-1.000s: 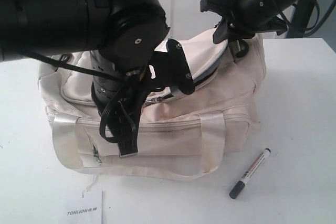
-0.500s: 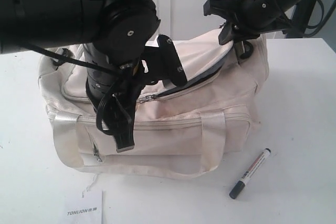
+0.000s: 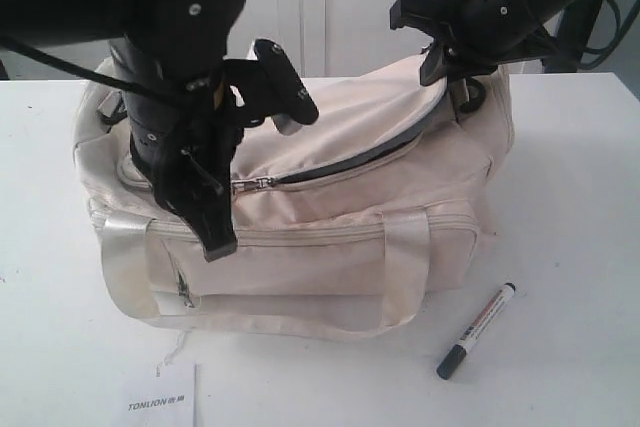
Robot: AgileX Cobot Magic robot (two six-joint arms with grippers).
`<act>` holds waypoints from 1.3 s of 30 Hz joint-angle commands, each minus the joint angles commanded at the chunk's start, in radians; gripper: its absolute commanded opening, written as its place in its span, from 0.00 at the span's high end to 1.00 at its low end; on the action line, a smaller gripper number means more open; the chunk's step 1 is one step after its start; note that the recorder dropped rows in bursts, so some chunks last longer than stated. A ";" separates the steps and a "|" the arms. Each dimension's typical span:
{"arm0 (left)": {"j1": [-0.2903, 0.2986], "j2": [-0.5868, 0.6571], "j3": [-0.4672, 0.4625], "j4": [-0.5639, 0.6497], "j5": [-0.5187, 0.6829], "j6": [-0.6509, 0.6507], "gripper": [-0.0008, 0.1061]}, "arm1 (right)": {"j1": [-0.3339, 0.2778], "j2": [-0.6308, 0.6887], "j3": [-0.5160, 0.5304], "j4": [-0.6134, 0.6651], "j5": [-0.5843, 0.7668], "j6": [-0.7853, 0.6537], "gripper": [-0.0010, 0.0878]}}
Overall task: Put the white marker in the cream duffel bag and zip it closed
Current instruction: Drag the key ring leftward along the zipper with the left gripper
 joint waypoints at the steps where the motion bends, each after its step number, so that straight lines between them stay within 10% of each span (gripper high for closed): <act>1: 0.008 -0.015 0.000 0.000 0.000 0.002 0.99 | 0.000 0.000 0.000 -0.002 0.000 0.000 0.99; 26: 0.376 -0.037 0.000 -0.090 0.000 0.135 0.99 | 0.000 0.000 0.000 -0.019 0.000 0.005 0.99; 39: 0.408 -0.037 0.000 -0.111 -0.044 0.165 0.99 | 0.000 0.000 0.000 -0.082 0.000 0.007 0.99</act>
